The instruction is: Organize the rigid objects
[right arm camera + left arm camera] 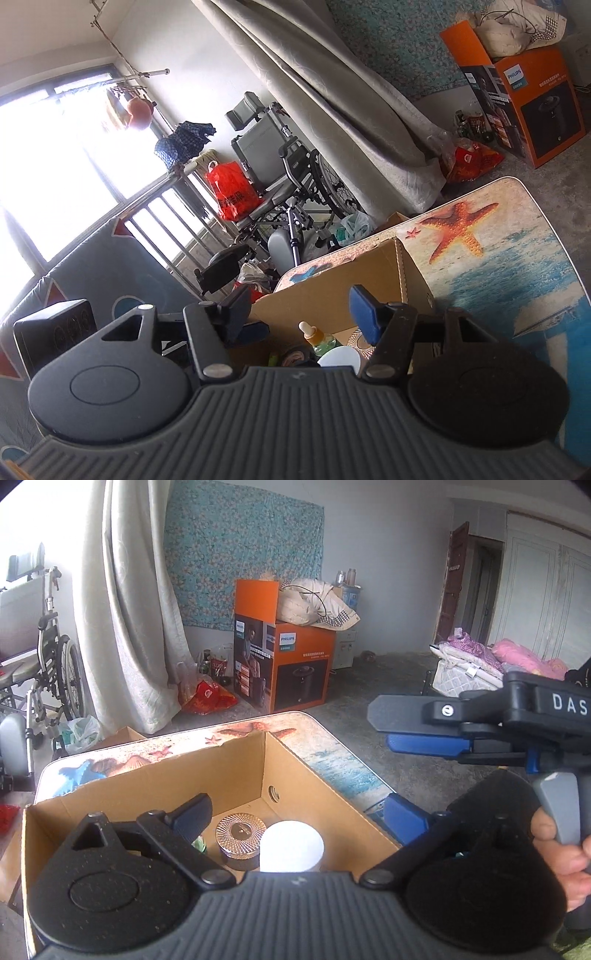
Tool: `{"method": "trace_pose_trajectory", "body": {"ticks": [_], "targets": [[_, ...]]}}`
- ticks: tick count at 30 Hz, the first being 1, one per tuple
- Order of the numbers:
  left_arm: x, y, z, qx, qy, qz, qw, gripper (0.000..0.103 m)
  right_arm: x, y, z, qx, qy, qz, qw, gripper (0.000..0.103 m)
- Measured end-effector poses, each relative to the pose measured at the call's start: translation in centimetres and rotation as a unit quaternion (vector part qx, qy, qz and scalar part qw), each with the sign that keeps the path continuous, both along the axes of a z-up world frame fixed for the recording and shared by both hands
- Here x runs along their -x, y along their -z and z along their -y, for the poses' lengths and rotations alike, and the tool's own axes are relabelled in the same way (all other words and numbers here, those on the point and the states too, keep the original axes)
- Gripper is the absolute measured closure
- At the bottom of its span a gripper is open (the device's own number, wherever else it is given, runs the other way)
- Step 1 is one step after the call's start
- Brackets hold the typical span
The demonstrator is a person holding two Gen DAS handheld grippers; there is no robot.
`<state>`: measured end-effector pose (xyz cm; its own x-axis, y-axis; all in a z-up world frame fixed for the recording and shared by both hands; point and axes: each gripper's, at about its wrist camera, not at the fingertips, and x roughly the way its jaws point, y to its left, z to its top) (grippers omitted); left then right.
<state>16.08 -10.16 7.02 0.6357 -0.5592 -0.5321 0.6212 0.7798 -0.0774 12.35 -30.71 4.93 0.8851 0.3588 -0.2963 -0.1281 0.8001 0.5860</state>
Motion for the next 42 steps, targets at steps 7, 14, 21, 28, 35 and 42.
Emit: {"method": "trace_pose_trajectory", "body": {"ticks": [7, 14, 21, 28, 35, 42], "targets": [[4.5, -1.7, -2.7, -0.025, -0.143, 0.009, 0.9893, 0.000, 6.5, -3.3, -1.8, 0.077, 0.040, 0.013, 0.996, 0.001], [6.0, -0.2, -5.1, -0.036, -0.240, -0.025, 0.9698, 0.000, 9.1, -3.0, -6.3, 0.186, 0.064, -0.029, 0.980, 0.001], [6.4, 1.5, -5.9, -0.083, -0.242, -0.011, 0.9665, 0.000, 8.6, -2.0, -10.6, 0.285, 0.074, -0.071, 0.953, 0.001], [5.5, 2.5, -7.6, -0.068, -0.255, -0.060, 0.9627, 0.000, 6.3, 0.3, -14.5, 0.319, 0.061, -0.115, 0.939, 0.001], [5.3, 2.9, -8.8, -0.070, -0.269, -0.075, 0.9578, 0.000, 3.4, 1.8, -15.2, 0.304, 0.048, -0.145, 0.940, 0.001], [5.0, 3.0, -9.4, -0.076, -0.275, -0.077, 0.9554, 0.000, 2.0, 3.0, -15.6, 0.300, 0.040, -0.154, 0.940, 0.001]]}}
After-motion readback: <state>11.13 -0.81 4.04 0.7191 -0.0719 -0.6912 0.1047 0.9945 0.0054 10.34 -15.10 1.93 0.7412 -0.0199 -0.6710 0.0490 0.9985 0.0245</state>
